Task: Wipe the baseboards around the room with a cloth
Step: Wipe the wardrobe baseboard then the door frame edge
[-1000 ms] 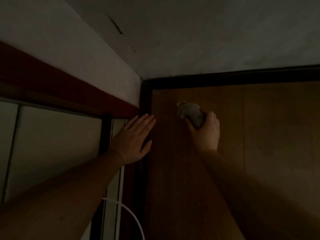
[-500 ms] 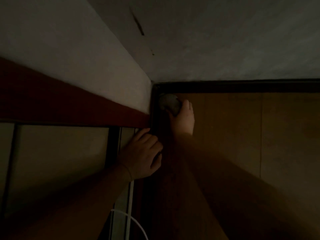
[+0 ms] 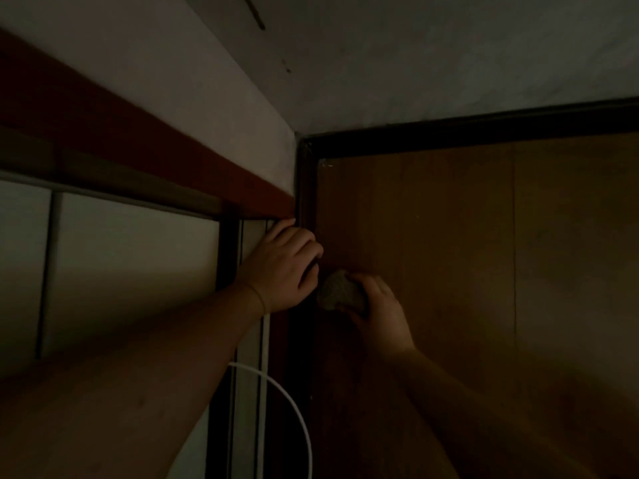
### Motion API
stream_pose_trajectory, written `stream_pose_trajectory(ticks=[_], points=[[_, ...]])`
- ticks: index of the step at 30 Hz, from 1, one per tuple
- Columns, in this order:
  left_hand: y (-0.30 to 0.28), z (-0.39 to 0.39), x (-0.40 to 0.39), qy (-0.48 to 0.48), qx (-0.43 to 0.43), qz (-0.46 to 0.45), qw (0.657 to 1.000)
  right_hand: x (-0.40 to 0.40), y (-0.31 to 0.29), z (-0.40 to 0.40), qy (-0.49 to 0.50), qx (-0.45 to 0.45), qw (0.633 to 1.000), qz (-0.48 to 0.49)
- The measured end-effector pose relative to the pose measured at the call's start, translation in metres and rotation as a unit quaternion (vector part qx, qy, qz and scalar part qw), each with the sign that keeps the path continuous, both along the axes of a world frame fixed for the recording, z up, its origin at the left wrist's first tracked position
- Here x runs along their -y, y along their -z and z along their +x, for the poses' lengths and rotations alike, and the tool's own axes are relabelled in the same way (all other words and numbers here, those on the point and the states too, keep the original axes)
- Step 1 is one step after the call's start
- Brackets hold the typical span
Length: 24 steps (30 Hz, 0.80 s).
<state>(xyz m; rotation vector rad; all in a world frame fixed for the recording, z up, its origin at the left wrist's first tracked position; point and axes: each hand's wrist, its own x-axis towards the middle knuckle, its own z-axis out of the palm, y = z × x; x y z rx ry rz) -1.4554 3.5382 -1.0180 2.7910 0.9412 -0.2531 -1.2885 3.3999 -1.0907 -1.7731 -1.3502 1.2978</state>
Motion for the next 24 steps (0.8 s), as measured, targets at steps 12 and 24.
stream_pose_trajectory(ticks=[12,24], points=[[-0.003,-0.037,0.055,-0.171,0.003,0.005,0.985,0.029,0.002,-0.034,-0.02,-0.02,0.999,0.025],[0.002,-0.041,0.05,-0.171,0.029,0.01,0.985,-0.103,0.007,-0.033,0.157,-0.012,0.987,-0.01]])
